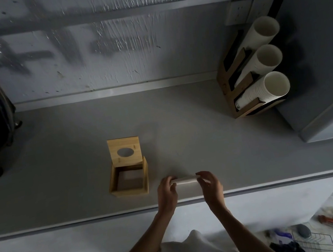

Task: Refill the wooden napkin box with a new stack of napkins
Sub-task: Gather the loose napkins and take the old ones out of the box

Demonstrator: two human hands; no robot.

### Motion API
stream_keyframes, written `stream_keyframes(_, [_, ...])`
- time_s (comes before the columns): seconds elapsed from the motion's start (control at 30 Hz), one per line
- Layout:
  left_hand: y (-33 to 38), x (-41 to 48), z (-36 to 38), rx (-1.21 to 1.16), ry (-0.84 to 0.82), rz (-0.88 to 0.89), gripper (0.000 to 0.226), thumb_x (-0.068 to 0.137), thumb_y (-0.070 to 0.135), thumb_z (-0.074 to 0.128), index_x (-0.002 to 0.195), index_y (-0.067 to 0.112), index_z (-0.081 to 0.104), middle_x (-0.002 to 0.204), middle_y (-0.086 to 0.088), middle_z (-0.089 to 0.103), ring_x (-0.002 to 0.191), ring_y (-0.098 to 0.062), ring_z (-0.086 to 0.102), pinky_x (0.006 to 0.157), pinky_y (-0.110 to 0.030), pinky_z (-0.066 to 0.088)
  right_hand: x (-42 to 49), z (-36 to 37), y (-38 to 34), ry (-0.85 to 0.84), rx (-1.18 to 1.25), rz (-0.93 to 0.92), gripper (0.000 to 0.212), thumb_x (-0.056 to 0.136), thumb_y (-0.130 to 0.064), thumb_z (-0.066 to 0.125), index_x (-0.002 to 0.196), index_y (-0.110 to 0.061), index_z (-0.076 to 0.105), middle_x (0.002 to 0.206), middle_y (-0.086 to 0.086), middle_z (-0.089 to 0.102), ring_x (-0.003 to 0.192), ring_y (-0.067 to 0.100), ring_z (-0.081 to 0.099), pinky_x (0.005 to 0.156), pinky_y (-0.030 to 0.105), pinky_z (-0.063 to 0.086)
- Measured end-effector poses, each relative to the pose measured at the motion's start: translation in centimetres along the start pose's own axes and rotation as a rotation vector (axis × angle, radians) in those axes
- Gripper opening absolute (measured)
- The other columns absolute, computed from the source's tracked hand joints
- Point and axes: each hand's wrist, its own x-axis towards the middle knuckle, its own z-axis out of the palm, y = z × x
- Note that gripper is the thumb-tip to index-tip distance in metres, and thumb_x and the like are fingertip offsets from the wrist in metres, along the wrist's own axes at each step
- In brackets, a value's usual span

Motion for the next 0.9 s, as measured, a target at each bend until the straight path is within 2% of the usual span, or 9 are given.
stream_keyframes(0.1, [0.8,0.2,-1.0,-0.220,0.001,-0.122,0.014,0.085,0.008,0.062,0.099,0.012,0.063,0.093,-0.006,0.067,0.086,-0.021,0.063,0.071,-0.023,0.050,0.9,-1.0,-0.8,-0.034,0.067,0.061,0.018,0.086,-0.007,0.065,0.099,-0.019,0.071,0.087,-0.004,0.072,0.078,0.009,0.068,0.068,0.011,0.050])
stream_keyframes(0.2, [1.8,0.2,-2.5,-0.586,-0.144,-0.403,0.016,0.080,0.002,0.069,0.092,0.012,0.065,0.086,-0.014,0.066,0.073,-0.022,0.059,0.062,-0.029,0.049,1.3,-2.9,-1.8,-0.116,0.225,0.204,0.018,0.085,-0.005,0.067,0.101,-0.012,0.070,0.079,0.001,0.068,0.069,0.014,0.061,0.060,0.016,0.050])
stream_keyframes(0.27, [1.7,0.1,-3.1,-0.673,-0.240,-0.503,0.017,0.079,0.002,0.070,0.094,0.011,0.066,0.090,-0.017,0.066,0.078,-0.027,0.060,0.069,-0.035,0.051,1.0,-3.8,-1.8,-0.171,0.327,0.321,0.017,0.085,-0.008,0.068,0.101,-0.012,0.071,0.077,0.002,0.065,0.068,0.013,0.058,0.062,0.023,0.049])
stream_keyframes(0.37, [1.8,-0.4,-3.9,-0.747,-0.282,-0.532,0.021,0.079,0.004,0.071,0.099,0.010,0.065,0.098,-0.019,0.068,0.091,-0.031,0.064,0.080,-0.038,0.054,0.1,-4.3,-1.9,-0.200,0.385,0.378,0.020,0.084,-0.009,0.069,0.104,-0.007,0.070,0.082,0.007,0.066,0.074,0.018,0.060,0.068,0.029,0.052])
stream_keyframes(0.6, [2.3,-1.2,-9.1,-0.690,-0.339,-0.507,0.029,0.079,0.002,0.071,0.106,0.002,0.062,0.111,-0.022,0.066,0.101,-0.034,0.065,0.075,-0.034,0.057,-4.3,-3.3,-4.9,-0.236,0.437,0.379,0.022,0.087,-0.006,0.064,0.109,-0.004,0.066,0.098,0.016,0.069,0.090,0.025,0.067,0.069,0.026,0.059])
stream_keyframes(0.7, [2.4,-0.8,-13.8,-0.602,-0.376,-0.416,0.026,0.079,0.006,0.072,0.103,0.007,0.062,0.104,-0.015,0.067,0.098,-0.029,0.066,0.074,-0.031,0.058,-5.3,-0.9,-8.1,-0.209,0.393,0.309,0.020,0.085,0.002,0.065,0.105,-0.001,0.065,0.092,0.018,0.067,0.080,0.022,0.067,0.066,0.025,0.060])
stream_keyframes(0.77, [2.2,0.4,-16.8,-0.522,-0.330,-0.355,0.022,0.081,0.003,0.069,0.100,0.007,0.059,0.097,-0.011,0.065,0.090,-0.025,0.065,0.070,-0.031,0.059,-4.8,1.9,-10.5,-0.207,0.333,0.245,0.019,0.083,0.006,0.064,0.097,-0.007,0.068,0.084,0.015,0.067,0.070,0.017,0.068,0.061,0.024,0.059])
stream_keyframes(0.83, [1.6,2.2,-19.5,-0.399,-0.226,-0.291,0.022,0.079,0.000,0.068,0.097,0.006,0.058,0.092,-0.009,0.064,0.083,-0.025,0.064,0.066,-0.033,0.058,-3.9,5.5,-12.5,-0.200,0.250,0.190,0.026,0.081,0.007,0.065,0.090,-0.016,0.067,0.081,0.013,0.068,0.071,0.024,0.069,0.063,0.034,0.061])
stream_keyframes(0.9, [0.8,4.0,-21.3,-0.203,-0.132,-0.176,0.020,0.074,0.006,0.068,0.092,0.008,0.059,0.089,-0.008,0.065,0.082,-0.026,0.064,0.069,-0.037,0.056,-3.2,9.2,-13.8,-0.164,0.140,0.160,0.025,0.080,0.003,0.067,0.092,-0.019,0.066,0.085,0.015,0.071,0.071,0.031,0.070,0.068,0.046,0.061])
